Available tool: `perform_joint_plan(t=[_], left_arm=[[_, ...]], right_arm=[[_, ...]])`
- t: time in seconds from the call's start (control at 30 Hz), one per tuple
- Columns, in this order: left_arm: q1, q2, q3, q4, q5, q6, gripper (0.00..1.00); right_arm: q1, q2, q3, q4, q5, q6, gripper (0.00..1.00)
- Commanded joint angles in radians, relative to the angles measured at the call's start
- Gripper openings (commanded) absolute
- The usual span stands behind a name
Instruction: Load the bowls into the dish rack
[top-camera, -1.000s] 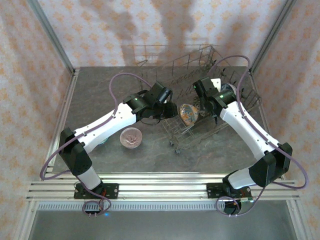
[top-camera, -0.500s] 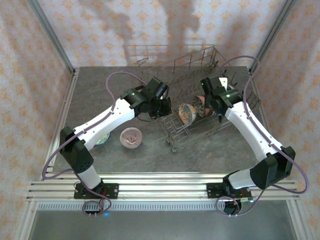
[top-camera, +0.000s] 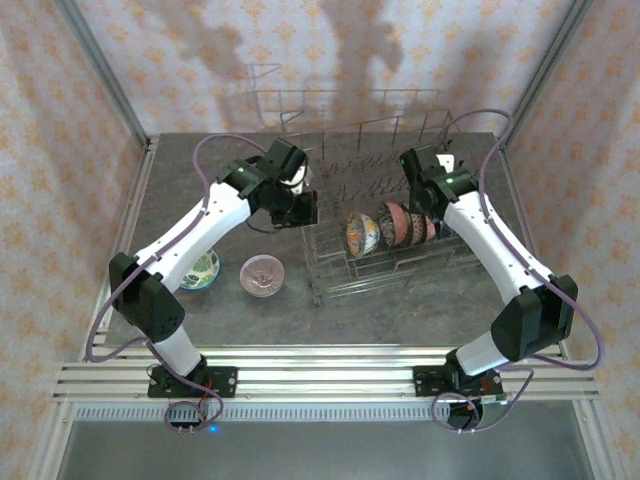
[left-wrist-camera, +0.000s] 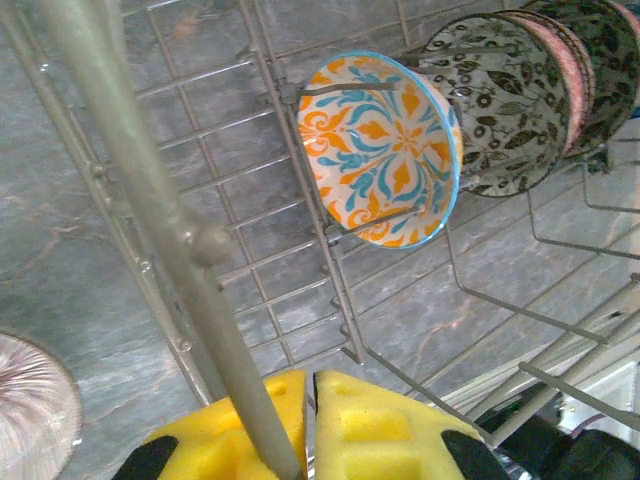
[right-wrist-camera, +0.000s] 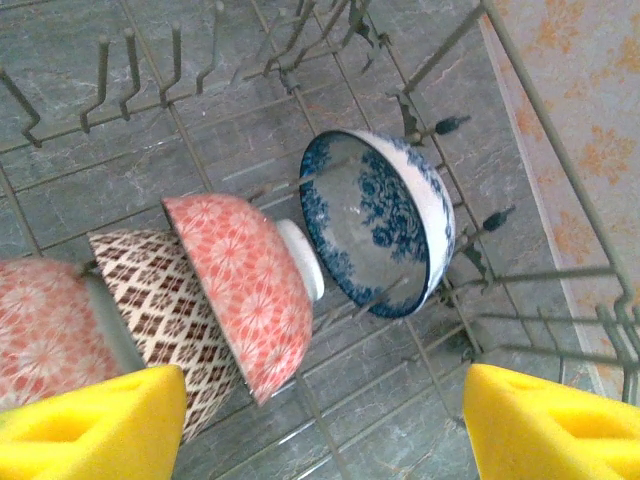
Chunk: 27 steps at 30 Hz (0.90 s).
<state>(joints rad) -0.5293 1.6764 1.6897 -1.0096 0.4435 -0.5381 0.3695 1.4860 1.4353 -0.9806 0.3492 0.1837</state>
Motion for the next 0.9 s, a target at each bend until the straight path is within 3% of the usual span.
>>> perform_joint_plan(t=[0.0,0.1,0.13,0.23,0.37,0.57,0.87], left_arm=[[0.03,-0.013,0.078,-0.062,-0.006,0.217,0.0],[0.069,-0.01,0.084,-0.067,0.003,0.213,0.01],[0.081,-0.01,0.086,-0.061,0.024,0.209,0.14],[0.089,-0.035,0.082,-0.041,0.046,0.202,0.39],[0.108,-0.102,0.061,-0.047,0.004,0.197,0.56],[0.224,-0.249,-0.071,-0.044,0.012,0.153,0.64],[0.312,-0.393,-0.478,0.023,0.01,0.037,0.66]], right_arm=[[-0.002,-0.044,-0.005,-0.047,0.008,0.038,0.73],[-0.003,-0.049,0.0,-0.059,0.001,0.048,0.73],[-0.001,-0.048,0.003,-0.063,-0.004,0.051,0.73],[-0.002,-0.051,0.014,-0.072,-0.014,0.054,0.73],[-0.003,-0.059,0.031,-0.079,-0.028,0.051,0.72],[0.005,-0.071,0.037,-0.087,-0.061,0.045,0.73],[0.038,-0.114,0.026,-0.075,-0.083,0.047,0.73]])
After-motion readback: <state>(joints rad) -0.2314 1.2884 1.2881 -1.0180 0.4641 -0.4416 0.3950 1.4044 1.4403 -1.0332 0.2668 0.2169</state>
